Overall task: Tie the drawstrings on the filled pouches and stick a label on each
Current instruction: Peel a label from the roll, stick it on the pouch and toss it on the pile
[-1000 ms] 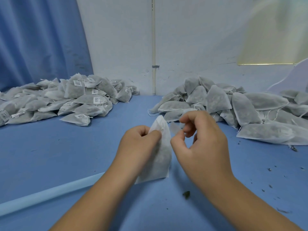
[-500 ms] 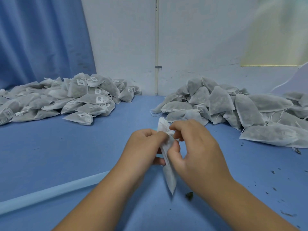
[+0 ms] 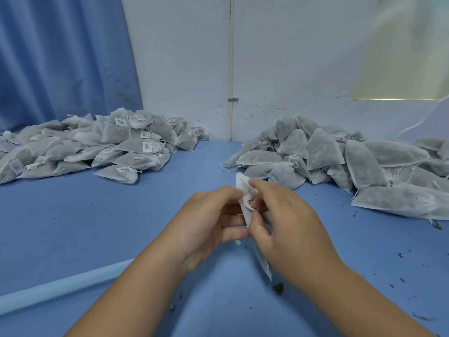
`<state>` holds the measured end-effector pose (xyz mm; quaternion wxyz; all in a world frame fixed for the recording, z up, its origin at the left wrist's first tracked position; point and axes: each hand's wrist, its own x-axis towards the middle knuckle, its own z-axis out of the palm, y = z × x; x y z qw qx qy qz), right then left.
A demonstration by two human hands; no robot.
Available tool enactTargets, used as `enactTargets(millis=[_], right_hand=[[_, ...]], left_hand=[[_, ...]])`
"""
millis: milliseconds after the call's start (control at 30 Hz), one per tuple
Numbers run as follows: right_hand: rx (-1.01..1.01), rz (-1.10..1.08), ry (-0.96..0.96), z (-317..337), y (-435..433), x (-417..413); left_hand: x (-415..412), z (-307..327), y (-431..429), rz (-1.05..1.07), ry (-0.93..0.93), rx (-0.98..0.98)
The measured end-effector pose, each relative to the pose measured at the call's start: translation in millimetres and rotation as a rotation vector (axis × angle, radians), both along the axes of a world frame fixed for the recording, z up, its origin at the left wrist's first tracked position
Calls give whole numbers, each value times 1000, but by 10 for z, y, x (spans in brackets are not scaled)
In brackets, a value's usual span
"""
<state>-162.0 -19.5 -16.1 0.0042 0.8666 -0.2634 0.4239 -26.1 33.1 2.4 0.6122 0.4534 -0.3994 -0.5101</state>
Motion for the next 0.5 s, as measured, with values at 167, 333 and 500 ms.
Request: enactTargets(millis=[167, 333, 500], right_hand=[[43, 91, 50, 15, -24, -40], [384, 126, -271, -5, -60, 9], [925, 250, -396, 19, -186, -41]], left_hand=[[1, -43, -13, 67, -51, -11], [73, -76, -50, 178, -175, 40], [77, -67, -41, 50, -327, 24]])
